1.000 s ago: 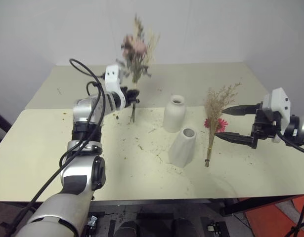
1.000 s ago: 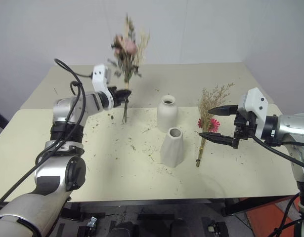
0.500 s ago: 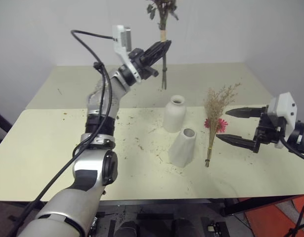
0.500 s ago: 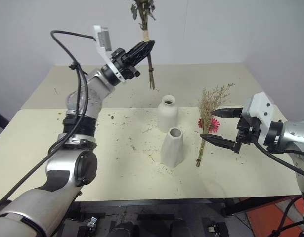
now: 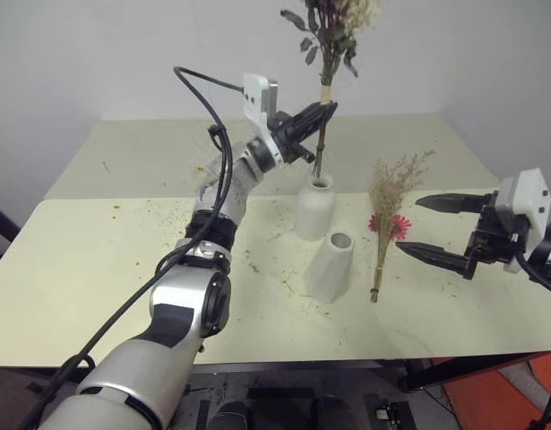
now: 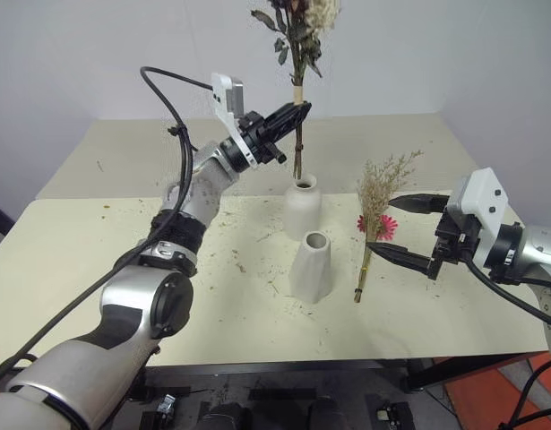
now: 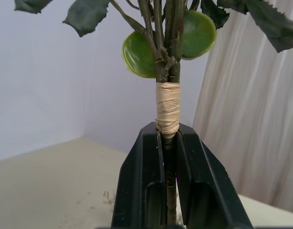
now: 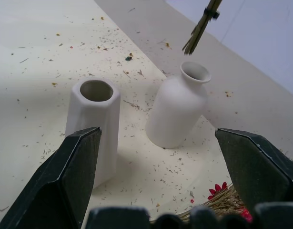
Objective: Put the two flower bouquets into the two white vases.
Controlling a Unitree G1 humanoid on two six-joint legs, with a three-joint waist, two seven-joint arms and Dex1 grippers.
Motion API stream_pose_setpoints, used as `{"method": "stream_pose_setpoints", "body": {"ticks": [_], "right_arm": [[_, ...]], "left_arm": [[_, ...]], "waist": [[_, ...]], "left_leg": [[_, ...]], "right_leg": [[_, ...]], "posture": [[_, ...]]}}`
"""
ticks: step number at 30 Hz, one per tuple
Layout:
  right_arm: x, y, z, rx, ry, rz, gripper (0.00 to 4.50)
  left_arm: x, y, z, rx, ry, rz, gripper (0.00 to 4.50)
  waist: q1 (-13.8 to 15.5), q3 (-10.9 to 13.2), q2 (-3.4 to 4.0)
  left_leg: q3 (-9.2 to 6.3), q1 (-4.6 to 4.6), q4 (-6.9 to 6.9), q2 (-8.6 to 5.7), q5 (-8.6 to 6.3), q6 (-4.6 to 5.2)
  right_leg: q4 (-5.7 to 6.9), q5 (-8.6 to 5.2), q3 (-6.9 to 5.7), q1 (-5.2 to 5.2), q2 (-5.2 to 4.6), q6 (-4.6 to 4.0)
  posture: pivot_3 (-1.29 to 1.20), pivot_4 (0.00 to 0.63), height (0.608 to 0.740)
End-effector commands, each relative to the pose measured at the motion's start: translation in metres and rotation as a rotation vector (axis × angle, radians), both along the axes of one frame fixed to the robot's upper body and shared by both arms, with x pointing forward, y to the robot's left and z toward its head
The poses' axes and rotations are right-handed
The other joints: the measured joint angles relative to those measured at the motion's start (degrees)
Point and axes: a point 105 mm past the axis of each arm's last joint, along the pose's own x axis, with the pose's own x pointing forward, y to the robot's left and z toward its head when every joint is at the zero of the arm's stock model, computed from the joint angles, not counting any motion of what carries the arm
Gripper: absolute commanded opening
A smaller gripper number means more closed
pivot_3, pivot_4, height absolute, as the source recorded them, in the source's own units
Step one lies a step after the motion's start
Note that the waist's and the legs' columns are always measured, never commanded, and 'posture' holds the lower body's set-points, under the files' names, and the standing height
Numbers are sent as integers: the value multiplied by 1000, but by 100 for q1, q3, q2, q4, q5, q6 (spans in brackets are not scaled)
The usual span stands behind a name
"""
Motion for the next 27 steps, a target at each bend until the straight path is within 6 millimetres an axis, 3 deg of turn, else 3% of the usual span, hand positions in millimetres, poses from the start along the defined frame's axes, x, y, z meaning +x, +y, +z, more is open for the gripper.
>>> {"method": "stream_pose_setpoints", "body": {"ticks": [1,9,18,27], "right_arm": [[-4,1,9,13,-43,-6,4500],[-7,2,6,24,-39,-21,4500],[-11,1,5,30,-39,-30,4500],[-11,2,5,33,-40,-29,4500]], "left_arm": [[-2,-6,12,-7,-70,28,110],[3,-12,1,-8,-71,92,110],[3,-15,5,-49,-75,100,110],[4,-19,-28,49,-82,137,110]], "waist": [[1,0,0],[4,1,-1],[2,1,-1],[6,0,-1]], "left_leg": [[0,0,0,0,0,0],[0,0,0,0,0,1],[0,1,0,0,-1,1],[0,1,1,0,-1,1]], "right_leg": [[0,0,0,0,0,0],[-1,0,0,0,0,1],[-1,0,0,0,1,1],[-2,0,0,1,1,1]], "posture": [[0,150,740],[0,150,740],[0,150,740],[0,150,740]]}}
